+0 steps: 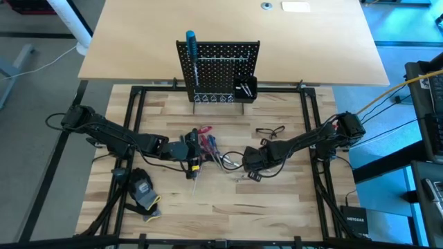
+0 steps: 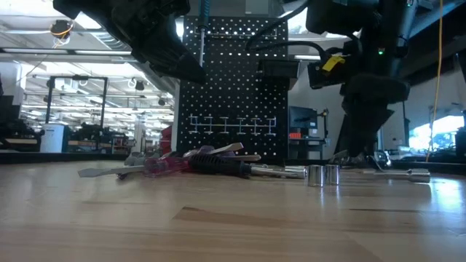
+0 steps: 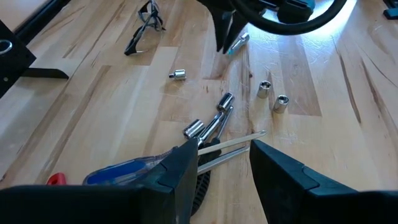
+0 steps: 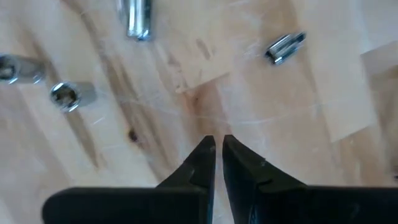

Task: Hang tools onto peg board
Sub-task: Put the silver extension bar into the black bin on the peg board

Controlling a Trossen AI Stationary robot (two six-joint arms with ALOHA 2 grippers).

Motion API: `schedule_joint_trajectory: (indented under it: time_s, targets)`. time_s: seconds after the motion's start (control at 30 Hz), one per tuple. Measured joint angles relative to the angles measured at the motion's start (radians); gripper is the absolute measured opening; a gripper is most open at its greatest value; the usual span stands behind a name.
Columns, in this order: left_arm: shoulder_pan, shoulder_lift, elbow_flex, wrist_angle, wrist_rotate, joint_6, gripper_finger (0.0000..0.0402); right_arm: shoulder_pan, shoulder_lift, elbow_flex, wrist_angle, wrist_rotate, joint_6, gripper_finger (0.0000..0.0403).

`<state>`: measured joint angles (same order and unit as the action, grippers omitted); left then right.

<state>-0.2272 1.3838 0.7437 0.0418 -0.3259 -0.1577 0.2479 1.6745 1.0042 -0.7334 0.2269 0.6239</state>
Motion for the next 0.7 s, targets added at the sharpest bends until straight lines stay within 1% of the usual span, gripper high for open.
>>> schedule_joint_trajectory:
  time_s: [0.07, 0.13, 0.23, 0.33, 0.5, 0.6, 0.7]
  targets:
    - [0.0, 0.0, 0.0, 0.0, 0.0, 0.0, 0.0136, 0.0, 0.0, 0.0, 0.0, 0.032, -0.002, 0.0033]
    - [0.0, 0.0, 0.0, 0.0, 0.0, 0.0, 0.0136, 0.0, 0.0, 0.0, -0.006, 0.028, -0.004, 0.0039]
    - [0.0, 0.0, 0.0, 0.0, 0.0, 0.0, 0.0136, 0.0, 0.0, 0.0, -0.048, -0.04, -0.005, 0.0057]
    - [0.0, 0.0, 0.0, 0.0, 0.0, 0.0, 0.0136, 0.001, -0.001, 0.0, -0.085, -0.121, -0.003, 0.0083]
    - [0.0, 0.0, 0.0, 0.0, 0.0, -0.002, 0.0136, 0.001, -0.001, 0.0, -0.083, -0.177, -0.004, 0.0128]
    - [0.0, 0.0, 0.0, 0.0, 0.0, -0.003, 0.0136, 0.001, -0.001, -0.001, -0.079, -0.167, -0.005, 0.0147]
    - [0.0, 0.0, 0.0, 0.0, 0.0, -0.003, 0.0136, 0.001, -0.002, -0.024, -0.069, -0.135, -0.006, 0.0155]
